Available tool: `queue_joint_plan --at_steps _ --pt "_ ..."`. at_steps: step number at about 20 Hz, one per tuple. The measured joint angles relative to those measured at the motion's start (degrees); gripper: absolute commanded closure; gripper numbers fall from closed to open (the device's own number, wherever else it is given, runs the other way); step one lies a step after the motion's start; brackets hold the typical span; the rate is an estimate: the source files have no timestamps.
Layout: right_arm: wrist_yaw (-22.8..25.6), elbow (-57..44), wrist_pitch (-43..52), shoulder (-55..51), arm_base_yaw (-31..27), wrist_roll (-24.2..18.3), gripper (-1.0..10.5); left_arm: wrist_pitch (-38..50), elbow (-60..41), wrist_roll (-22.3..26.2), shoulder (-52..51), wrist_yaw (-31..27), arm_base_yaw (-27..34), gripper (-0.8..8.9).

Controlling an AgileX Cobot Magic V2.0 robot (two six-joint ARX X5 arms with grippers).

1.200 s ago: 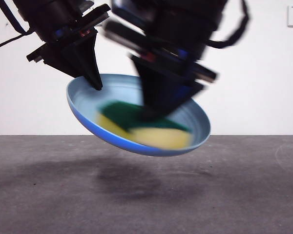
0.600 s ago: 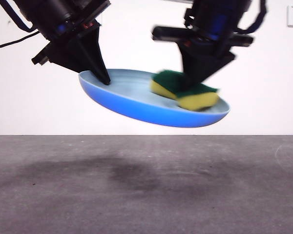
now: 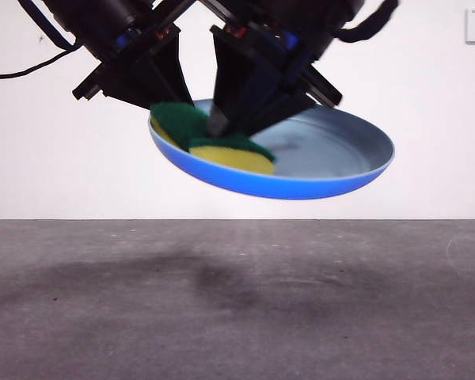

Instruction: Pick up the plate,pick up the cloth,clean the plate with the cloth

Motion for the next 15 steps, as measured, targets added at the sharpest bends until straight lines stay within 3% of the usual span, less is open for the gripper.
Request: queue_joint_plan --at_steps 2,5,7,12,15 --pt "6.99 0.07 -7.85 0.0 -0.07 -0.81 9.6 -0.2 0.0 -0.02 0.0 0.0 -0.02 8.22" --pt "24.5 0.04 -13.7 0.07 -0.66 -1.29 9.6 -1.95 0.0 -0.26 0.0 -0.09 -0.04 8.22" --pt "29.46 0.04 -12.61 0.0 -1.75 -1.79 9.6 -3.21 0.0 -0.59 0.0 -0.24 -0.07 8.21" --pt "31.8 0.04 -3.65 -0.81 -3.32 -2.6 9.6 -5.18 0.0 -0.87 0.0 -0.35 -0.9 8.21" --pt "27.36 0.04 3.69 -0.96 -3.74 -2.99 9.6 -5.18 0.0 -1.14 0.0 0.0 -1.31 8.21"
